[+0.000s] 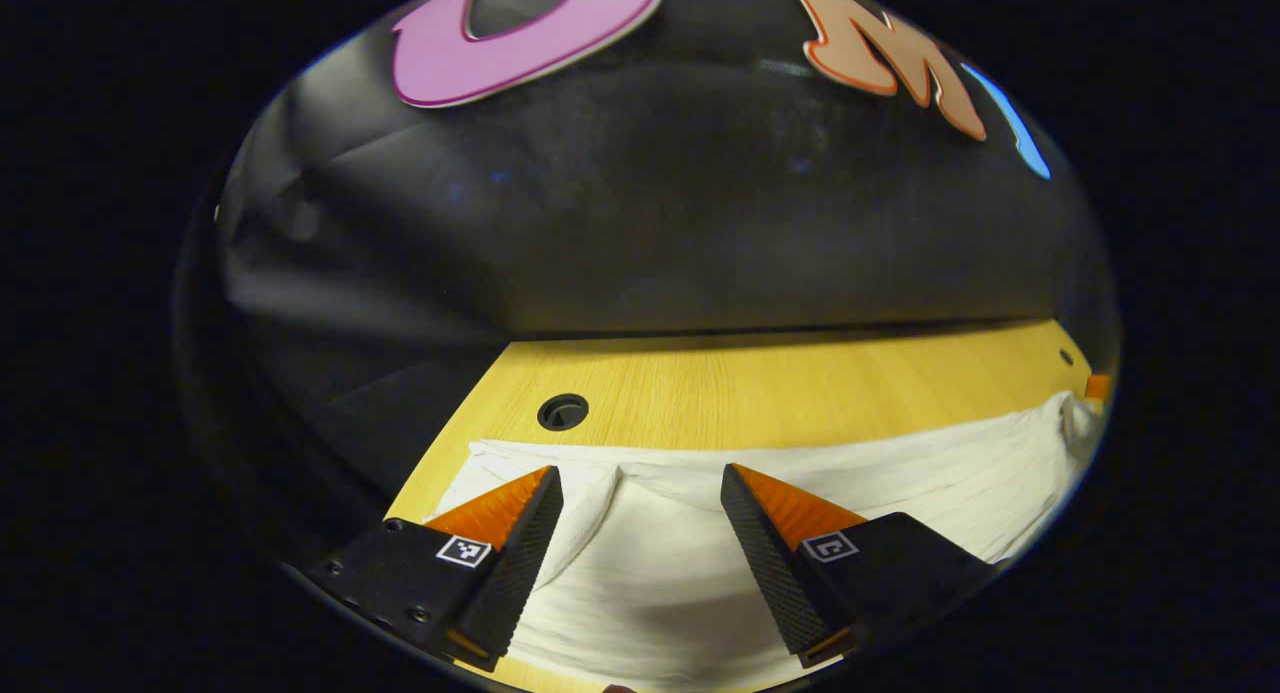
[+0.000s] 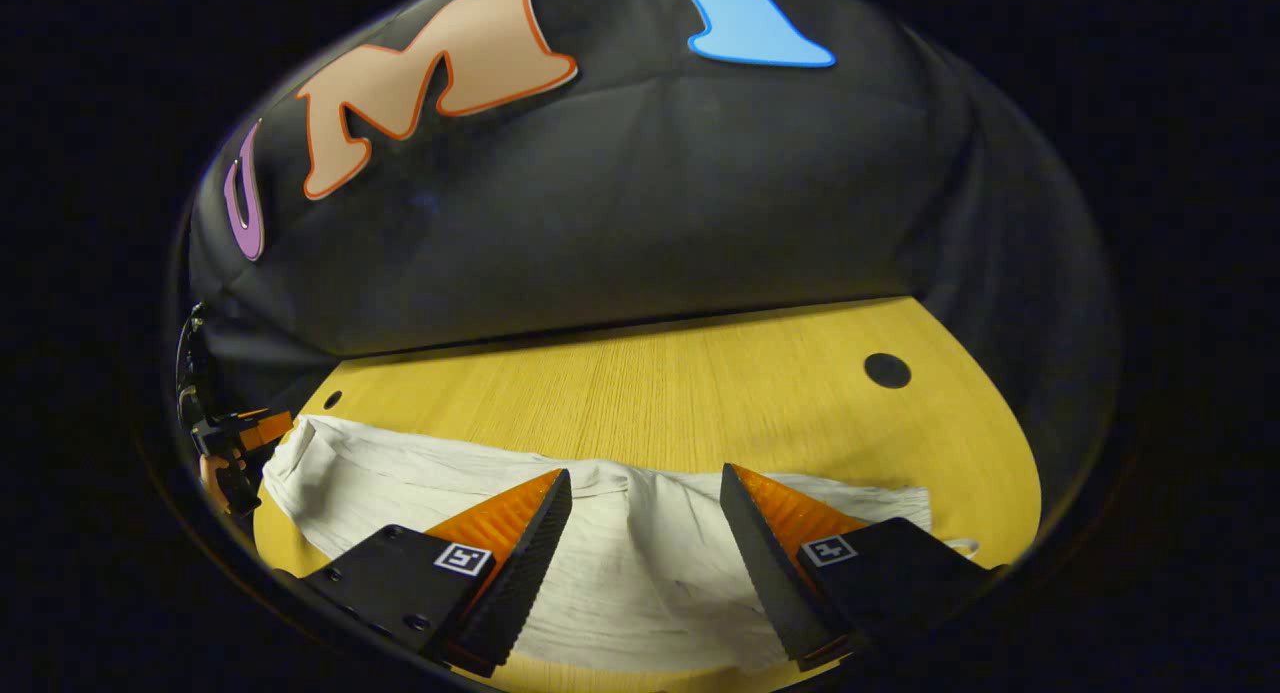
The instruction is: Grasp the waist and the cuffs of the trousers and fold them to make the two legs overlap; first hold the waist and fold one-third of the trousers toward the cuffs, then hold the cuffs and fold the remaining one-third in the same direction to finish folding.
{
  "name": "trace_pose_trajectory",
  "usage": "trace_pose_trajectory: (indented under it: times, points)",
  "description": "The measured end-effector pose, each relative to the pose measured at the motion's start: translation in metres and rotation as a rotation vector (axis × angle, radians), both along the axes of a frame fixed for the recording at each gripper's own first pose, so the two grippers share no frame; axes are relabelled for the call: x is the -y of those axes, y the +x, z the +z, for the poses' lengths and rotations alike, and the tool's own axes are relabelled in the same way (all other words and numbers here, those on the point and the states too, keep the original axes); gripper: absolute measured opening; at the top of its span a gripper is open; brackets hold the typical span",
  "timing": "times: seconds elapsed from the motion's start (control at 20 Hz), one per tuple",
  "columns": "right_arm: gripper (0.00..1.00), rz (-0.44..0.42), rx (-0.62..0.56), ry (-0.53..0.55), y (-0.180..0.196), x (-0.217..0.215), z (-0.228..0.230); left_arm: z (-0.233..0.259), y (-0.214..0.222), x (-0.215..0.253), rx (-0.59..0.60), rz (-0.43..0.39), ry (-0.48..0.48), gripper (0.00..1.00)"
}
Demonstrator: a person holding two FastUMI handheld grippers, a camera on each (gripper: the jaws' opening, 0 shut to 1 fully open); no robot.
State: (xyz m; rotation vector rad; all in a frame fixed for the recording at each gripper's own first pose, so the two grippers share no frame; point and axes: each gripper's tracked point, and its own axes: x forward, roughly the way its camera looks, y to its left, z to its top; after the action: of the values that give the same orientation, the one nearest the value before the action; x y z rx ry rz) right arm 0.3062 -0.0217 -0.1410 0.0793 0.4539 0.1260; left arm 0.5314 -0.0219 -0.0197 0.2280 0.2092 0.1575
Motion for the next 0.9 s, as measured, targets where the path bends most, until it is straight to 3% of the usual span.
trace_pose_trajectory:
  times: [0.1, 0.2, 0.35, 0.4, 0.55, 0.7, 0.75, 0.9]
  points:
    - [0.92, -0.040, 0.027, -0.005, -0.024, 0.028, 0.021, 0.000, 0.000, -0.001, 0.034, -0.021, -0.014, 0.92]
    - [0.92, -0.093, 0.046, -0.038, -0.044, 0.063, 0.033, -0.005, 0.002, -0.003, 0.041, -0.036, 0.003, 0.96]
    - [0.97, -0.169, 0.011, -0.077, -0.075, 0.110, 0.020, -0.005, 0.000, 0.000, 0.026, -0.089, -0.031, 0.95]
    - [0.92, -0.192, -0.011, -0.078, -0.082, 0.123, 0.014, -0.001, -0.001, 0.001, 0.026, -0.100, -0.034, 0.95]
    - [0.96, -0.253, -0.066, -0.037, -0.108, 0.159, -0.007, -0.001, -0.002, 0.002, 0.029, -0.105, 0.014, 0.95]
    - [0.96, -0.280, -0.117, 0.004, -0.119, 0.174, -0.034, -0.013, 0.004, 0.005, -0.003, -0.110, 0.068, 0.95]
    - [0.92, -0.280, -0.130, 0.011, -0.118, 0.176, -0.044, -0.018, 0.006, 0.001, -0.023, -0.107, 0.070, 0.95]
    - [0.97, -0.266, -0.169, 0.046, -0.108, 0.174, -0.067, -0.022, 0.012, -0.006, -0.062, -0.089, 0.041, 0.96]
